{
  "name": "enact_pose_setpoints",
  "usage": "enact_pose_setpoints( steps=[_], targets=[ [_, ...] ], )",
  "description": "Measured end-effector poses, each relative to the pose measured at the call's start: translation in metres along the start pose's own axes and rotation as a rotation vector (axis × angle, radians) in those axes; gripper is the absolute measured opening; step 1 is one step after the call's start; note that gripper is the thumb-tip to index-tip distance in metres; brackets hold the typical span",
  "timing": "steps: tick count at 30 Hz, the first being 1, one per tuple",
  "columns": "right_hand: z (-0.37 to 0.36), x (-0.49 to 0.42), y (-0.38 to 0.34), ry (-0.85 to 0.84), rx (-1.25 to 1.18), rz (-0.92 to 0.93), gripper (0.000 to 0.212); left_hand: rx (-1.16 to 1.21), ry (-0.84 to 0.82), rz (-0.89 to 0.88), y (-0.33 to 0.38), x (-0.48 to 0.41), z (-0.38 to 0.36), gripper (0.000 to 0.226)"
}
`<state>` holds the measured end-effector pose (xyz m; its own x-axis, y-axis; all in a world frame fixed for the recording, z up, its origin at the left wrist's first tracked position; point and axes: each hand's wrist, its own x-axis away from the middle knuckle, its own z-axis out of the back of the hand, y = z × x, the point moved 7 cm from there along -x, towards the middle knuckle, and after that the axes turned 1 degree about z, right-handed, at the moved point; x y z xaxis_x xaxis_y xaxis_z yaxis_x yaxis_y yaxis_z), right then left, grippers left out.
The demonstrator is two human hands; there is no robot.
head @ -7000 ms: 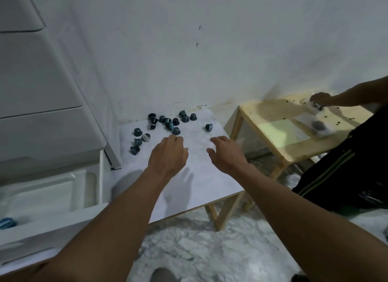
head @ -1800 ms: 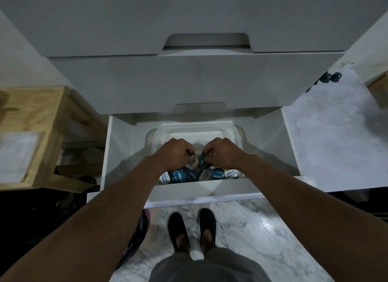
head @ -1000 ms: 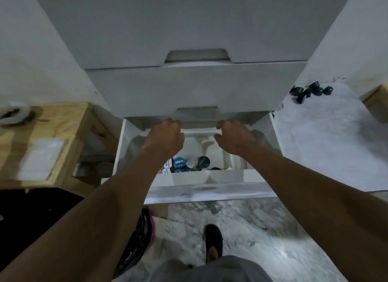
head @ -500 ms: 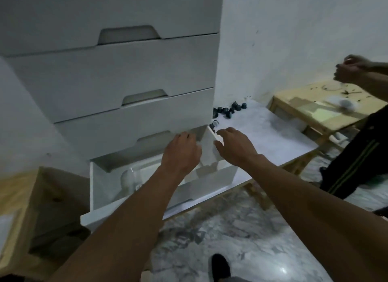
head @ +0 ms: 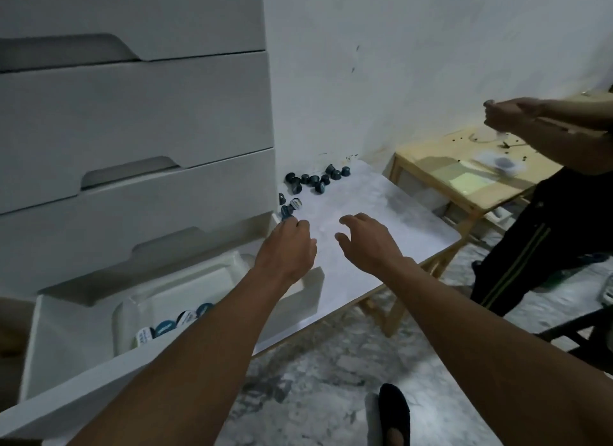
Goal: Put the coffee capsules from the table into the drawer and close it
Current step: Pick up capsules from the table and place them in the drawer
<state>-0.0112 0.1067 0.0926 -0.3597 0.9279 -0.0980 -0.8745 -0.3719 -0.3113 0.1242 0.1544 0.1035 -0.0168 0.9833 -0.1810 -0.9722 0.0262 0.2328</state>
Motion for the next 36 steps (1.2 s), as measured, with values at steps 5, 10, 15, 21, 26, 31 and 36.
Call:
enact_pose_setpoints(
  steps=[5, 10, 15, 21, 26, 31, 36],
  targets=[
    [-0.020, -0.071, 0.047, -0.085, -0.020, 0.087, 0.041, 0.010, -0.012, 0.153, 0.008, -0.063, -0.041, 0.023],
    [-0.040, -0.140, 0.072, -0.232, -0.023, 0.246, 0.042, 0.029, -0.006, 0.399, 0.002, -0.112, -0.073, 0.029],
    [-0.053, -0.192, 0.076, -0.322, -0.036, 0.387, 0.043, 0.003, -0.007, 0.588, -0.010, -0.139, -0.087, 0.030],
    [-0.079, -0.240, 0.061, -0.402, -0.049, 0.475, 0.045, -0.150, -0.091, 0.705, -0.047, -0.167, -0.103, 0.024],
    [-0.114, -0.282, 0.050, -0.450, -0.089, 0.443, 0.040, -0.040, -0.177, 0.809, -0.086, -0.192, -0.133, 0.029],
    [-0.156, -0.310, 0.037, -0.534, -0.071, 0.449, 0.034, 0.019, -0.198, 0.829, -0.110, -0.211, -0.166, 0.027],
    [-0.195, -0.327, 0.030, -0.618, -0.077, 0.417, 0.039, 0.064, -0.195, 0.820, -0.130, -0.216, -0.194, 0.020]
  ],
)
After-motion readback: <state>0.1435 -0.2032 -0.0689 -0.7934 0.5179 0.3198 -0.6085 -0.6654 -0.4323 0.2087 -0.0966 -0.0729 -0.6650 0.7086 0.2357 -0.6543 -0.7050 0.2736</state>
